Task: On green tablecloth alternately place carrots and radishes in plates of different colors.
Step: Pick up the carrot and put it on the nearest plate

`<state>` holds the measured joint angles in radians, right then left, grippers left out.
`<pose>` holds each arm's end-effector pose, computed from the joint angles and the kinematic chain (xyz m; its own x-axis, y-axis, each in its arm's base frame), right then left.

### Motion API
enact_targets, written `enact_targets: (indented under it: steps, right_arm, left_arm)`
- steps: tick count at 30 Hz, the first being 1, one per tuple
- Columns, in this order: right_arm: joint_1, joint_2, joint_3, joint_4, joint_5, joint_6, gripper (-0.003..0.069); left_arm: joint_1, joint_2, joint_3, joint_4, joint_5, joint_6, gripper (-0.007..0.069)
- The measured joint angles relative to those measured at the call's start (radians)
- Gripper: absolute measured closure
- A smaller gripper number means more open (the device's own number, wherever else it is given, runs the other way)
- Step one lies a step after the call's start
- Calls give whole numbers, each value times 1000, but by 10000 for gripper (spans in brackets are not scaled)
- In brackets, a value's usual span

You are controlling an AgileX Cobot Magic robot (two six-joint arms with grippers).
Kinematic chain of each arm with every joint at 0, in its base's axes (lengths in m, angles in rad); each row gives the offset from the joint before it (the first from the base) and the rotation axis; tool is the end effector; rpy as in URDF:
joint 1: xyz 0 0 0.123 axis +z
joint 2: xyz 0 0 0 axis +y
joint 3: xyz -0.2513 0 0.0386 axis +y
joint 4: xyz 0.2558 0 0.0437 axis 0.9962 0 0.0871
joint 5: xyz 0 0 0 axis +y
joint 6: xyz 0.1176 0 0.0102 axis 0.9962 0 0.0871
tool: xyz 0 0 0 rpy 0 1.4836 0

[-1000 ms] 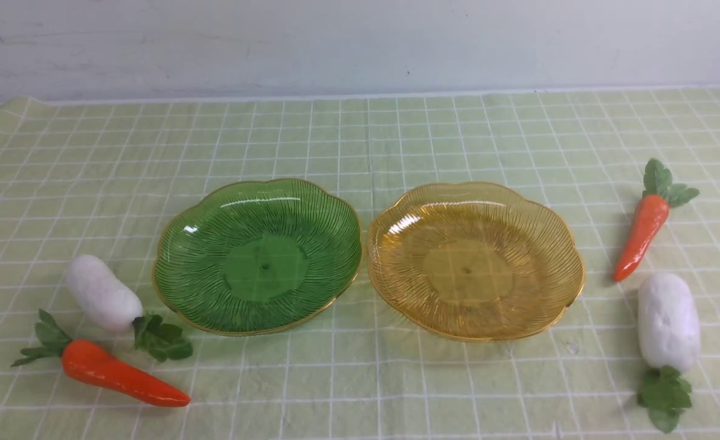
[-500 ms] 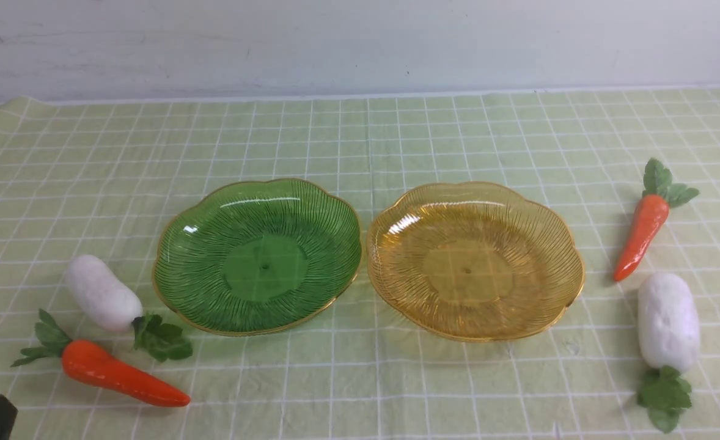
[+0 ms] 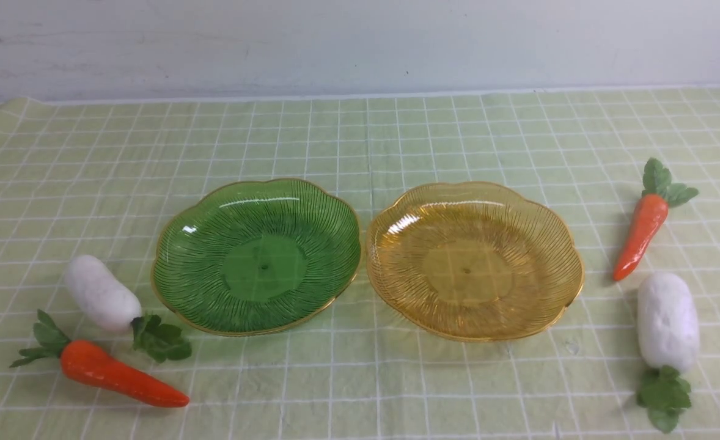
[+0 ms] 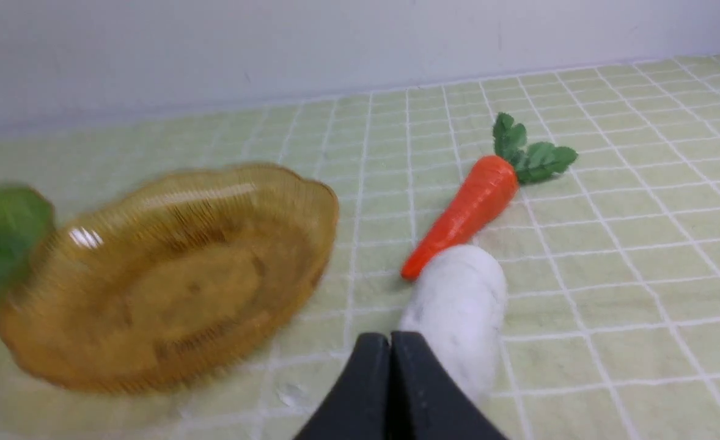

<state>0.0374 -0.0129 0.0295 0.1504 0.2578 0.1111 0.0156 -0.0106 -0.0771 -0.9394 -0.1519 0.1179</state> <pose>0.1204 0.0090 0.1761 -0.1963 0.2464 -0.9491 -0.0259 0.9663 0.2563 0.1121 0.0161 0.2555 0.2766 -0.7187 -0.6379 0.0994 0.6817 -0.7249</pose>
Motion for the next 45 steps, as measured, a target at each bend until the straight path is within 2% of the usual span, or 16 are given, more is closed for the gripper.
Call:
enact_targets:
  steps: [2,7,10,11,15,18,20,27,30,34,35,36,38,39,41,45]
  right_arm:
    - [0,0,0,125,-75,55,673]
    - [0,0,0,368,-236,118,673]
    - [0,0,0,401,-280,119,673]
    - [0,0,0,403,-284,122,673]
    - [0,0,0,421,-279,164,673]
    - [0,0,-22,415,-164,161,673]
    - [0,38,-115,372,19,126,673]
    - [0,390,-508,187,476,-21,673]
    - [0,508,-614,165,573,-85,673]
    - [0,606,-710,195,645,-198,673]
    - [0,607,-711,199,645,-207,673]
    - [0,610,-712,225,643,-231,673]
    - [0,611,-713,246,643,-252,673]
    - [0,611,-713,270,643,-269,673]
    - [0,611,-713,293,643,-291,673]
    - [0,611,-713,319,651,-338,673]
  left_arm:
    - [0,11,-79,28,76,49,632]
    - [0,262,-322,105,457,160,632]
    - [0,502,-418,242,696,111,632]
    - [0,518,-422,253,707,106,632]
    - [0,840,-479,517,839,-48,632]
    - [0,967,-504,605,856,-130,632]
    - [0,1079,-547,669,861,-206,632]
    - [0,1223,-608,703,851,-238,630]
    - [0,1264,-609,723,842,-239,607]
    - [0,1359,-613,750,790,-316,466]
    - [0,1367,-613,750,782,-327,457]
    - [0,1396,-613,752,753,-378,370]
    - [0,1416,-613,757,731,-413,319]
    - [0,1439,-613,764,707,-470,239]
    - [0,1473,-613,789,676,-534,140]
    - [0,1529,-614,835,637,-595,40]
